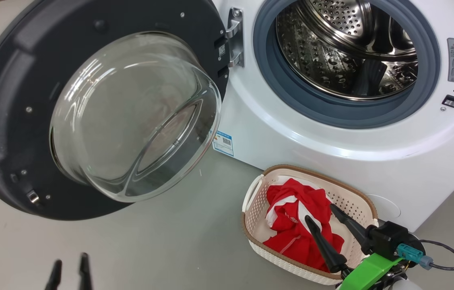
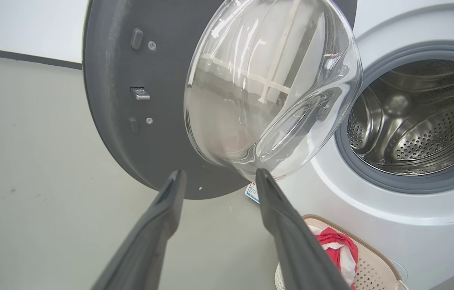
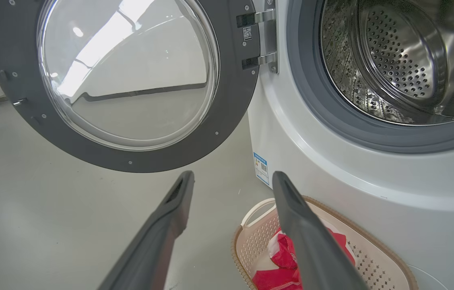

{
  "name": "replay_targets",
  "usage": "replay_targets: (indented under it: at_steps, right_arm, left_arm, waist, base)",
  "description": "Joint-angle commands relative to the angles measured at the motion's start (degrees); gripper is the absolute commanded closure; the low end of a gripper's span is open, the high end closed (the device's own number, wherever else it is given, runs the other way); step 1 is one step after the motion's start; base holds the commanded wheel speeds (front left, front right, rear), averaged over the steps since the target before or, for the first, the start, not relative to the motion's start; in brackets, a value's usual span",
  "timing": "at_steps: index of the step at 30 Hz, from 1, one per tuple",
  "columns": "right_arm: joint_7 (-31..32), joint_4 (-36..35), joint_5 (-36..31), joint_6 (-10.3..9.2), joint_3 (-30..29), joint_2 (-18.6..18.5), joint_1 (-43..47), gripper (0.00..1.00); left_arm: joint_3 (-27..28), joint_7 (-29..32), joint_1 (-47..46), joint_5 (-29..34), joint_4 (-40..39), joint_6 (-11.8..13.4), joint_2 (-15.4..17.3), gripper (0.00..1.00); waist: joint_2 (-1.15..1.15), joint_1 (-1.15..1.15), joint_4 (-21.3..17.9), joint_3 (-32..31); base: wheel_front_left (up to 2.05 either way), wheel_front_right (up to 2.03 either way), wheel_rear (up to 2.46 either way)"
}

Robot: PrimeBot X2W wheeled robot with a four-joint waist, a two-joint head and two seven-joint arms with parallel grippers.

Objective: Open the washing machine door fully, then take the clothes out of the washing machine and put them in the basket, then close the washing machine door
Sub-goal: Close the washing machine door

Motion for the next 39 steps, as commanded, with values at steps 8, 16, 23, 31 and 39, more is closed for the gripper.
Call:
replay_targets:
  at_steps: [8, 16, 23, 31, 39]
  right_arm:
    - [-0.4, -1.7, -0.1, 0.29, -1.4, 0.7, 0.9, 0.0]
    - [-0.4, -2.7, -1.1, 0.29, -3.7, 1.5, 2.8, 0.0]
    - [-0.4, -3.3, -2.1, 0.29, -4.6, 1.3, 2.5, 0.0]
    - [-0.4, -3.2, -2.8, 0.29, -4.8, 1.3, 0.9, 0.0]
    - [-0.4, -3.0, -3.2, 0.29, -4.7, 1.3, -0.3, 0.0]
  left_arm:
    - [11.6, -0.3, -9.5, 3.3, -11.1, -3.3, 2.4, 1.0]
    - [16.9, -0.3, -23.5, -0.7, -12.7, -4.0, 13.3, 1.0]
    - [19.1, -0.3, -37.5, -12.8, -2.6, -4.0, 24.8, 1.0]
    - [15.2, 8.0, -50.9, -34.0, 21.7, -4.0, 35.1, 1.0]
    - [10.3, 32.5, -58.6, -46.6, 39.8, -4.0, 39.5, 1.0]
  waist:
    - [0.0, 0.0, -0.5, 0.0]
    - [0.0, 0.0, -0.9, 0.6]
    - [0.0, 0.0, -2.3, 2.8]
    - [0.0, 0.0, -3.2, 5.4]
    - [0.0, 0.0, -3.3, 7.4]
  base:
    - [0.0, 0.0, 0.0]
    - [0.0, 0.0, 0.0]
    - [0.0, 0.0, 0.0]
    - [0.0, 0.0, 0.0]
    - [0.0, 0.0, 0.0]
